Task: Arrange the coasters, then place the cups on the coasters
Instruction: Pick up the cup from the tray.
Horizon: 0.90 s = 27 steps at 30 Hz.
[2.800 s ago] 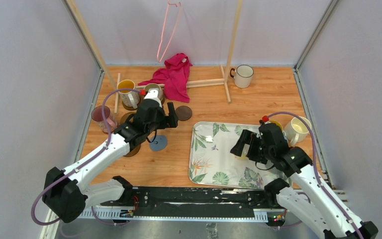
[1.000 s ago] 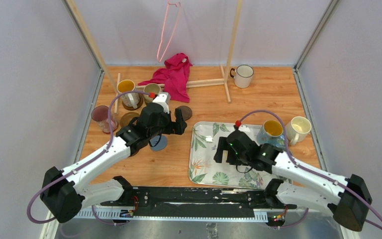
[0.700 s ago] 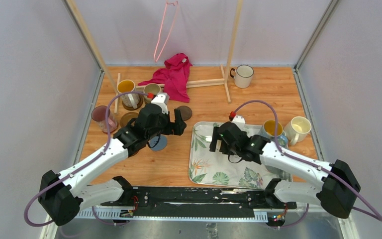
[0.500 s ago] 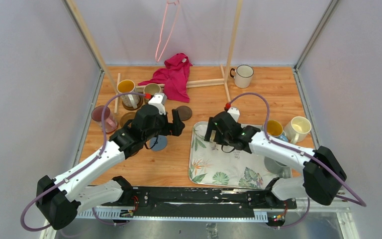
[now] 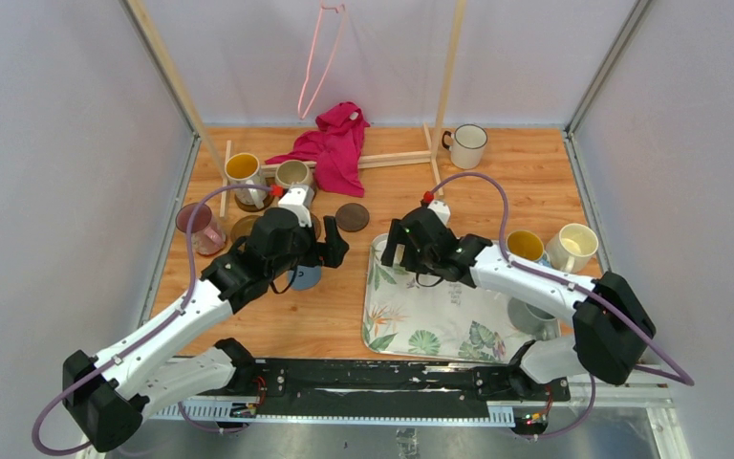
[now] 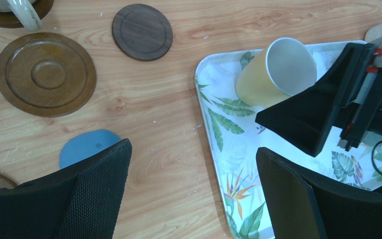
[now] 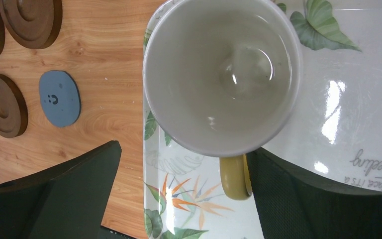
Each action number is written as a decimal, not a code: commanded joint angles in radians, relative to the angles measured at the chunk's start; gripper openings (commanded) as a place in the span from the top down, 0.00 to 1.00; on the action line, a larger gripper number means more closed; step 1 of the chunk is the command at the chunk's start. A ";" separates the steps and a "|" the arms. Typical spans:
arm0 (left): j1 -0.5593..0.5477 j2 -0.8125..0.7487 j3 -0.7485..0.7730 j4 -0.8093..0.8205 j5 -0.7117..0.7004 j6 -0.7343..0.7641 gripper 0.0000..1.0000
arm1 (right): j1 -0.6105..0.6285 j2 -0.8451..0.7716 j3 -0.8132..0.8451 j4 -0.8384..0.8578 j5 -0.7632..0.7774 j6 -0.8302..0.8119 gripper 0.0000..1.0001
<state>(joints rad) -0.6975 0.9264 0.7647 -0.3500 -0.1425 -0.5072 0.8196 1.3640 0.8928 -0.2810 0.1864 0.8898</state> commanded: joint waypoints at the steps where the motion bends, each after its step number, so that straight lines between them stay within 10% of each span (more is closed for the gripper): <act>1: -0.094 0.012 -0.014 -0.024 -0.068 -0.039 0.00 | 0.006 -0.075 -0.004 -0.101 0.063 -0.010 0.00; 14: -0.412 0.340 0.170 -0.055 -0.394 -0.257 0.00 | 0.003 -0.512 0.009 -0.423 0.414 -0.126 0.00; 27: -0.499 0.725 0.462 -0.130 -0.527 -0.461 0.00 | 0.002 -0.662 0.088 -0.503 0.465 -0.265 0.00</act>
<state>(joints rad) -1.1854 1.5650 1.1446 -0.4240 -0.5663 -0.8646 0.8196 0.7200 0.9699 -0.7292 0.6060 0.6739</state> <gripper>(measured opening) 1.000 1.000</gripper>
